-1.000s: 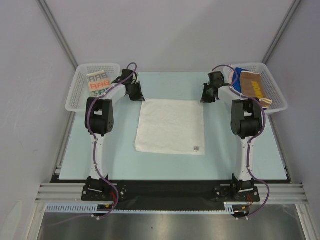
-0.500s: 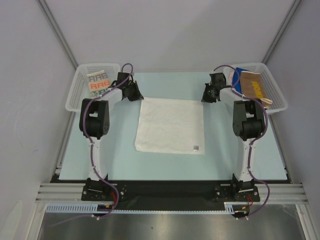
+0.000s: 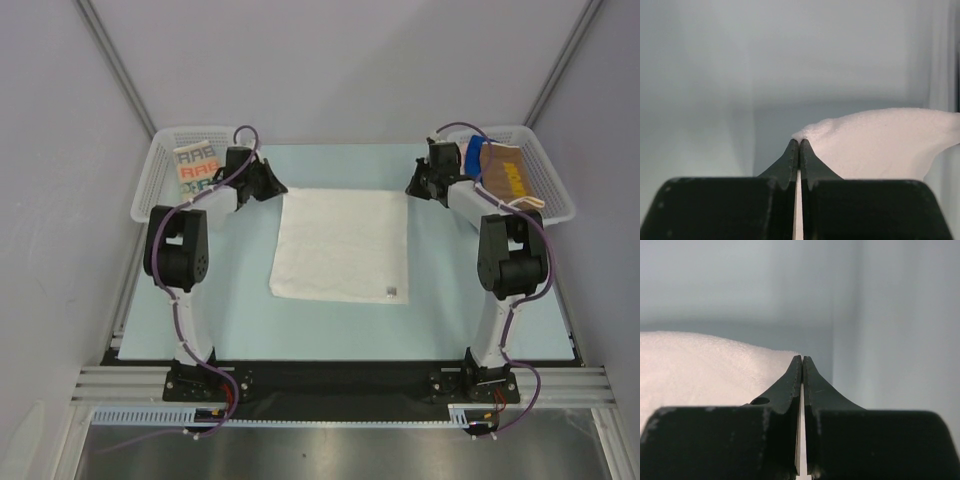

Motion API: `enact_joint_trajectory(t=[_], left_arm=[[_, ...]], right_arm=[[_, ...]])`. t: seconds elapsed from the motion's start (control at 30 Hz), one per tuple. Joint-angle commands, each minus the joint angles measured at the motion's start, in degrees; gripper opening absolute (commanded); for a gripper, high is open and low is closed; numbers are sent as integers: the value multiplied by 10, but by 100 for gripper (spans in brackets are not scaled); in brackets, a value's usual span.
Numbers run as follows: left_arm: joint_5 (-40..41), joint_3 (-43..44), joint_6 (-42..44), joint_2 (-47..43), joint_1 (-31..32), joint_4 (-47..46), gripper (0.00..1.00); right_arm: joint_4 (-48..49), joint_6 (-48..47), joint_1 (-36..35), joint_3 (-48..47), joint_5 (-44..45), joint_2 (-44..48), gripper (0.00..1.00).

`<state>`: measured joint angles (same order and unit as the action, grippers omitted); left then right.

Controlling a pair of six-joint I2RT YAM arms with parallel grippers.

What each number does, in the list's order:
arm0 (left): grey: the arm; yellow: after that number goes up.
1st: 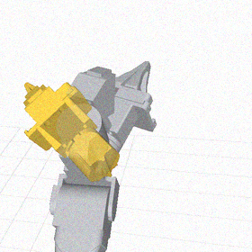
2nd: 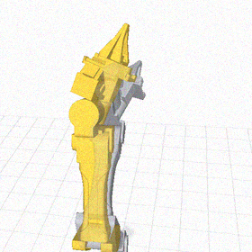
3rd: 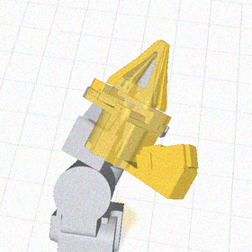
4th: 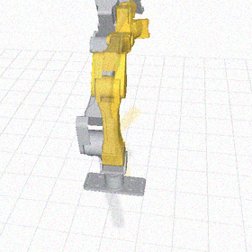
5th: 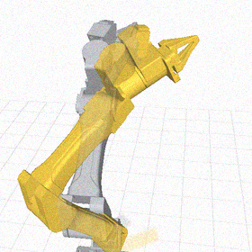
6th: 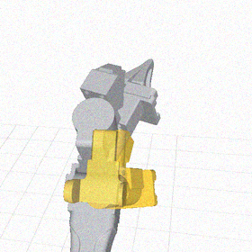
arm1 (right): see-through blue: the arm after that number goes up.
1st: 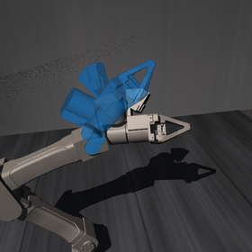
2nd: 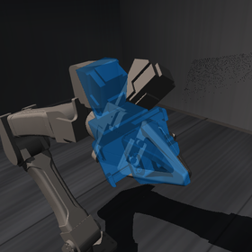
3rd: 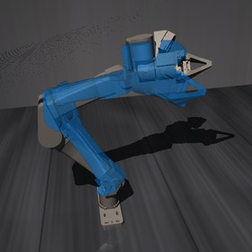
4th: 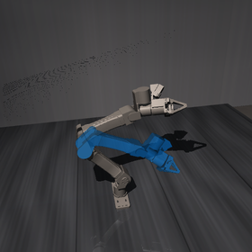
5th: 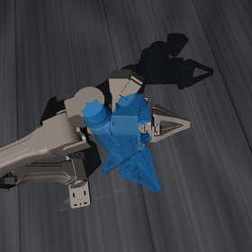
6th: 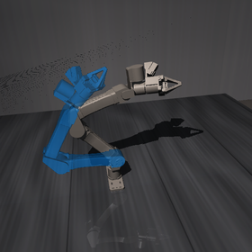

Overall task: Fold and stack the towels
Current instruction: Fold the towel

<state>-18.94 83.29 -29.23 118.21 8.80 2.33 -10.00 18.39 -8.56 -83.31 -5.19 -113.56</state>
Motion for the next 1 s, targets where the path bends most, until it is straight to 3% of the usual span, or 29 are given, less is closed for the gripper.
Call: enact_joint_trajectory(t=[0.0,0.63,0.67,0.7,0.73,0.9,0.97], left_arm=[[-21,-34,-20,-49,-4,-51,1],[71,-288,-77,-219,30,-69,0],[76,-309,-82,-244,32,-97,4],[78,-353,-86,-256,36,-115,21],[82,-373,-93,-266,39,-126,31],[112,-438,-95,-342,46,-146,46],[126,-436,-94,-360,50,-121,47]], right_arm=[[39,15,-5,34,9,53,0],[131,108,-28,291,15,236,2],[138,117,-31,326,19,254,7],[146,123,-33,344,17,263,10],[166,125,-34,364,11,274,13],[163,142,-34,420,7,330,34],[142,149,-35,416,13,337,40]])
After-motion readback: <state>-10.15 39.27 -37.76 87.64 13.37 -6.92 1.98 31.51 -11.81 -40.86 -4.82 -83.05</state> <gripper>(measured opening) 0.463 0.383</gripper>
